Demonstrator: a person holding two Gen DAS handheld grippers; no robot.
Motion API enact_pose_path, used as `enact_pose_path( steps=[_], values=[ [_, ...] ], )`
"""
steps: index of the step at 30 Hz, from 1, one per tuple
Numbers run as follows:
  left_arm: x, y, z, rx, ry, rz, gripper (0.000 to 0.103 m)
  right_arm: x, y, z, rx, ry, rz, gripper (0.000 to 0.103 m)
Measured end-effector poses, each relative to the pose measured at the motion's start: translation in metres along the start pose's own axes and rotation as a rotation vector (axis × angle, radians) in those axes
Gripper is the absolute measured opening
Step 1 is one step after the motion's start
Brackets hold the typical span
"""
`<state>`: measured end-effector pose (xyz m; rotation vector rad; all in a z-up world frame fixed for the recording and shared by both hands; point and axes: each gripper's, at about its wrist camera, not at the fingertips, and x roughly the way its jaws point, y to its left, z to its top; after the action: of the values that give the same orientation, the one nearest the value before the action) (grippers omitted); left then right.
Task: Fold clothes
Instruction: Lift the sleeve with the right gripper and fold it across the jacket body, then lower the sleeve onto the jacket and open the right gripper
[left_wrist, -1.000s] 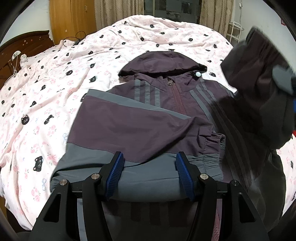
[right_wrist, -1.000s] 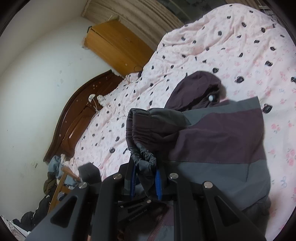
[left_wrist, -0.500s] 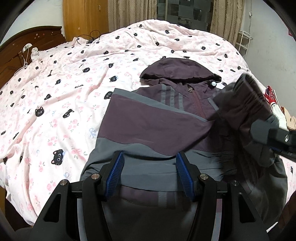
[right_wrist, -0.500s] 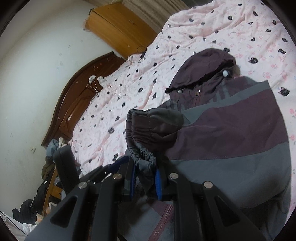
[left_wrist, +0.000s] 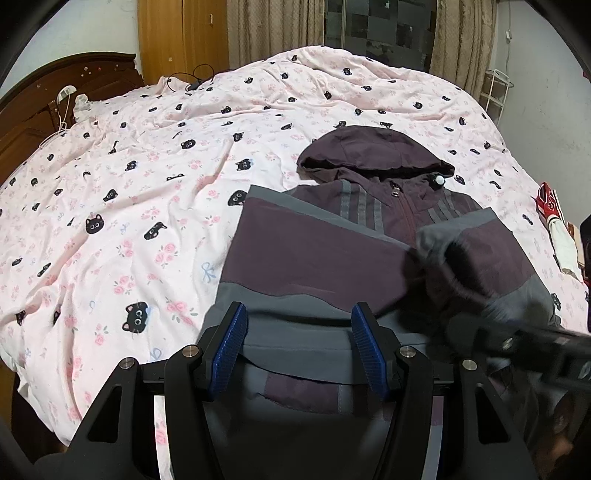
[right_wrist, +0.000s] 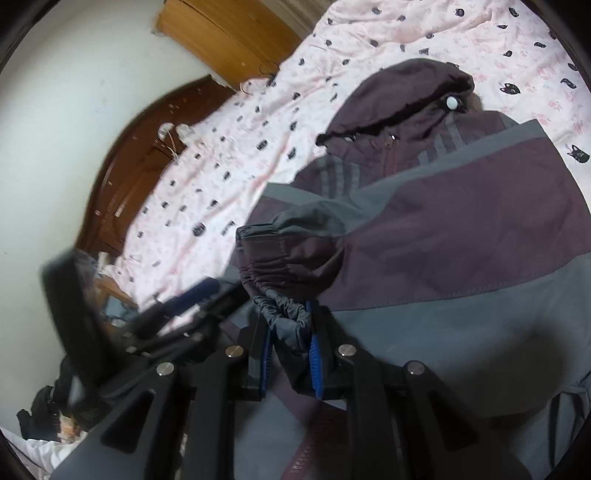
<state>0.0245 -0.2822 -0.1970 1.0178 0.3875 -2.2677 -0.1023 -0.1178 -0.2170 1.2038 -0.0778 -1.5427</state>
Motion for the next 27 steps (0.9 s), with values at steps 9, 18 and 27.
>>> enact_pose_path(
  steps=[9,18,27],
  values=[
    [-0.006,0.005,0.011,-0.009,-0.030,0.007,0.054,0.017,-0.001,-0.006,-0.020,0.046,-0.063,0.020],
    [-0.008,0.009,0.020,-0.025,-0.041,0.001,0.054,0.020,0.016,-0.017,-0.079,0.045,-0.013,0.061],
    [-0.015,0.002,0.025,0.005,-0.064,-0.016,0.054,-0.002,0.018,-0.022,-0.086,-0.014,0.085,0.065]
  ],
)
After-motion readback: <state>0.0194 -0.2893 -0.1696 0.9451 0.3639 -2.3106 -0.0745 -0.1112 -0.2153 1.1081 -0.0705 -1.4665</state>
